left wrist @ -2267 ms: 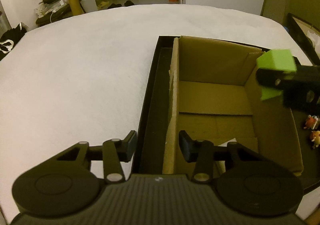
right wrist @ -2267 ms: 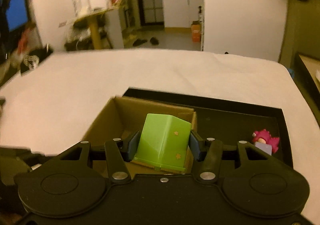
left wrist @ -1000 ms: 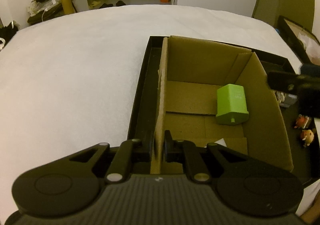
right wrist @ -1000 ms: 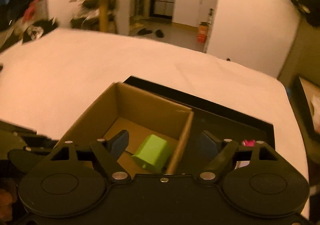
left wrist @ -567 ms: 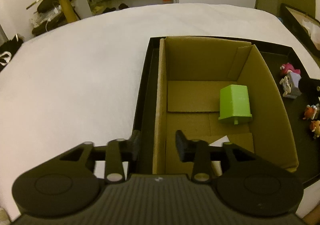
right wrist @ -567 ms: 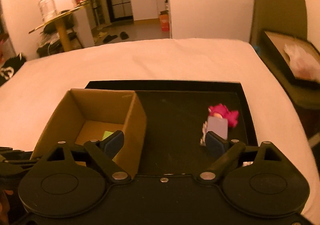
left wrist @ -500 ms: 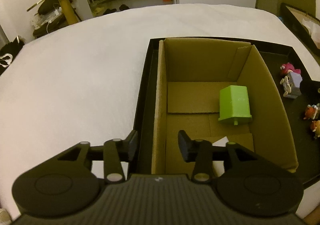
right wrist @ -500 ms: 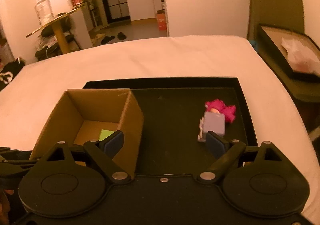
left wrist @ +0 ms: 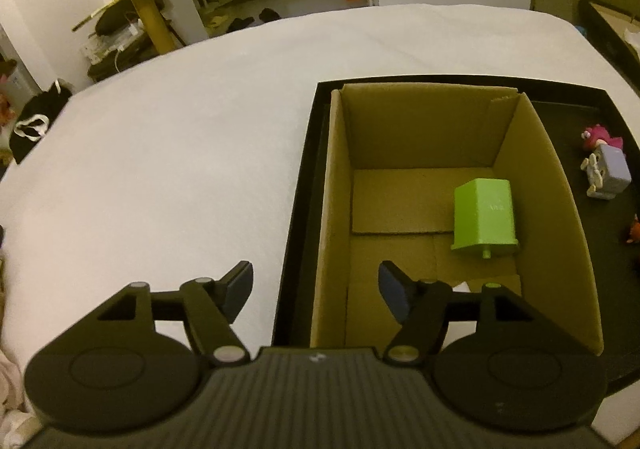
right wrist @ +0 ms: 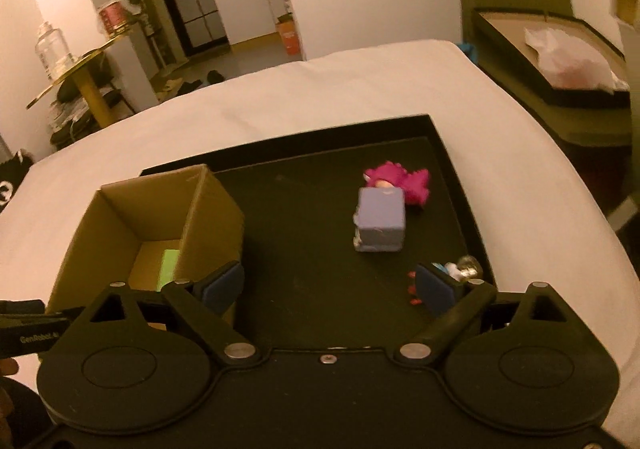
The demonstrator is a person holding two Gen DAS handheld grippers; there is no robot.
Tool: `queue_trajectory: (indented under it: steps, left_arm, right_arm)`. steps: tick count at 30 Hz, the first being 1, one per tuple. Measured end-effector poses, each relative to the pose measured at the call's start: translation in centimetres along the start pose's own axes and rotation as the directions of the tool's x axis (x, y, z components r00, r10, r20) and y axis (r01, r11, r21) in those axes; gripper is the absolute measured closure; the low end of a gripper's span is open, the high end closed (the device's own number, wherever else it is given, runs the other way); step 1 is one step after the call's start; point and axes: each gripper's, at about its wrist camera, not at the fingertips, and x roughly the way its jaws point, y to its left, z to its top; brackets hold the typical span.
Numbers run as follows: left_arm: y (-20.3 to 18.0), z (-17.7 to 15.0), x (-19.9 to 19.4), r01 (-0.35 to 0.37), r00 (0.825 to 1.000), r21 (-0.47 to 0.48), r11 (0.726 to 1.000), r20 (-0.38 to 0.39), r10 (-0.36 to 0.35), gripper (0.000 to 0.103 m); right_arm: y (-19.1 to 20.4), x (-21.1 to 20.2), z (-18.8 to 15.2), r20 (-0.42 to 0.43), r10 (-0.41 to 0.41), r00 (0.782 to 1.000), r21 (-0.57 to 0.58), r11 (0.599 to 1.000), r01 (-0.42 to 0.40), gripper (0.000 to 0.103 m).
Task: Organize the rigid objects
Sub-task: 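Reach the right gripper to the doll figurine and grasp it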
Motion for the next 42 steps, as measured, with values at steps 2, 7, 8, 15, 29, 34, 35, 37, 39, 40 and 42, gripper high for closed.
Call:
queue_trajectory:
  steps: [2,7,8,15,29,34,35,37,39,40,42]
  left_arm:
    - [-0.3,0.2,-0.1,-0.012,1.0,0.003,1.0,0.002,0.012,0.034]
    - [-1.6,0.3,-0.4,-0.048,0.999,0.046,0.998,0.011,0.048,0.033]
    - [-1.8,0.2,-0.3,-0.054,0.999,0.056,0.997,0.011,0.053,0.033]
    - [-2.9,-0.3,-0.2,-0.083,0.996,0.078,0.993,0.02,0.082,0.033]
    - [-4.9,0.2,-0.5,-0.088,0.995,0.106,0.99,0.047,0.083,0.033]
    - [-5.1,-0.1,-0.4,-0.08,0.996,0.11,0.991,0.039,0.076,0.033]
    - [-5.2,-0.1,-0.5,-0.081,0.996,0.114,0.99,0.041,0.076,0.033]
    - [-5.2,0.0,-0.7,-0.085,0.996,0.12,0.989,0.049,0.079,0.033]
    - [-5.0,0.0,-0.8,-0.082,0.996,0.118,0.99,0.049,0.077,0.033]
    - [-4.9,0.1,-0.8,-0.082,0.996,0.116,0.99,0.049,0.077,0.033]
    - [-4.7,0.1,-1.0,-0.084,0.996,0.109,0.99,0.052,0.078,0.033]
  right_arm:
    - [-0.5,0.3,-0.3,-0.009,-0.03,1.0,0.023,0.999,0.03,0.01]
    - [-2.2,0.6,-0.6,-0.013,-0.077,0.997,0.104,0.992,0.078,0.01]
    - [-2.6,0.7,-0.7,-0.014,-0.086,0.996,0.118,0.989,0.087,0.01]
    - [-4.6,1.6,-2.1,-0.049,-0.145,0.988,0.204,0.967,0.152,0.012]
    - [-7.1,4.6,-3.8,-0.123,-0.13,0.984,0.377,0.911,0.168,0.019]
    - [-7.0,5.1,-3.4,-0.105,-0.151,0.983,0.371,0.911,0.18,0.019]
    - [-7.2,5.3,-3.4,-0.104,-0.149,0.983,0.381,0.907,0.178,0.019]
    - [-7.3,5.4,-3.3,-0.095,-0.155,0.983,0.397,0.9,0.18,0.026]
    - [-7.2,5.4,-3.2,-0.087,-0.173,0.981,0.383,0.903,0.193,0.055]
    - [-7.4,5.4,-3.2,-0.093,-0.163,0.982,0.394,0.9,0.187,0.068]
    - [-7.8,5.3,-3.3,-0.092,-0.146,0.985,0.421,0.891,0.171,0.068]
